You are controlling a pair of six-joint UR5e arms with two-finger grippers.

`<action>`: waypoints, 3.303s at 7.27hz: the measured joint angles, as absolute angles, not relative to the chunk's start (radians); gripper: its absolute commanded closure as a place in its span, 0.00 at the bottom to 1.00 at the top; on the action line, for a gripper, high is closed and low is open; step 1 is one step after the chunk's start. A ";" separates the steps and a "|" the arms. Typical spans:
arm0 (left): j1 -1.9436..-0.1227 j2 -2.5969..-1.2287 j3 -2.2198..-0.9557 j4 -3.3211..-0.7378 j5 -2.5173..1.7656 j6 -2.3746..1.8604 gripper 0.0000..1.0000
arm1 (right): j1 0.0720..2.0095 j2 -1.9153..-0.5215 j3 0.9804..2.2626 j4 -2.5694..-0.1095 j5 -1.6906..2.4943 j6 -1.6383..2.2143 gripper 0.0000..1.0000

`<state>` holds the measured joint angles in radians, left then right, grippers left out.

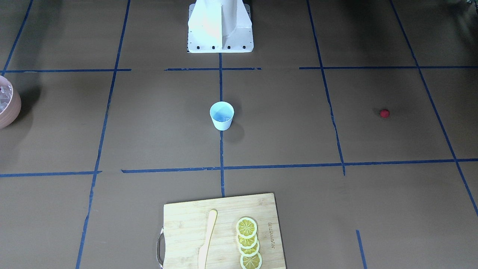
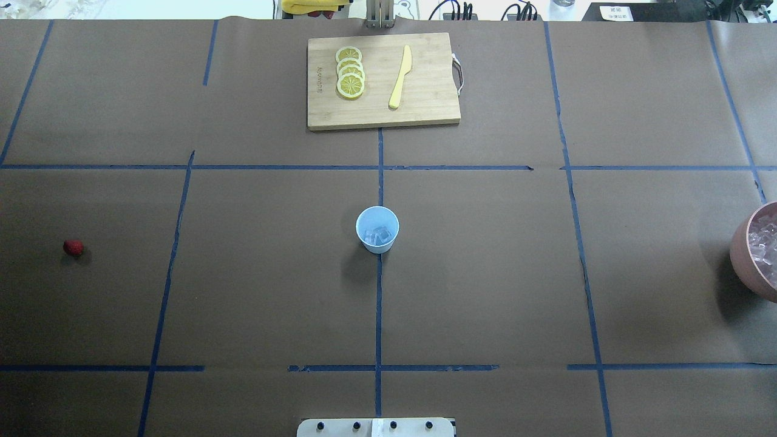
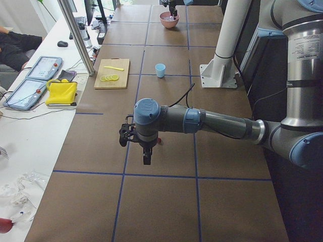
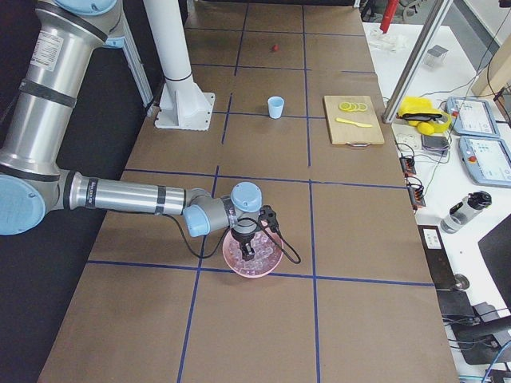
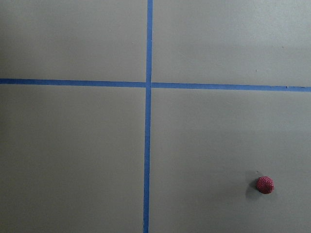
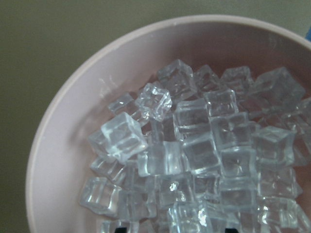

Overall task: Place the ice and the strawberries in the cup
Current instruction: 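Lower the right gripper into the bowl and grasp an ice cube, then lift the ice cube and carry it with the right gripper toward the cup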

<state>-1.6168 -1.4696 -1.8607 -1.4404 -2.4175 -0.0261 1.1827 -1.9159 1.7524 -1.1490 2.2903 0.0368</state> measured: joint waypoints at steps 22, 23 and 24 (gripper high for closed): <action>-1.616 -1.470 -1.861 -1.442 -2.418 -0.026 0.00 | 1.206 -1.903 1.742 -1.149 2.286 0.037 1.00; -1.617 -1.470 -1.861 -1.442 -2.418 -0.026 0.00 | 1.229 -1.902 1.748 -1.149 2.293 0.037 1.00; -1.617 -1.470 -1.861 -1.442 -2.418 -0.026 0.00 | 1.263 -1.902 1.761 -1.150 2.307 0.037 1.00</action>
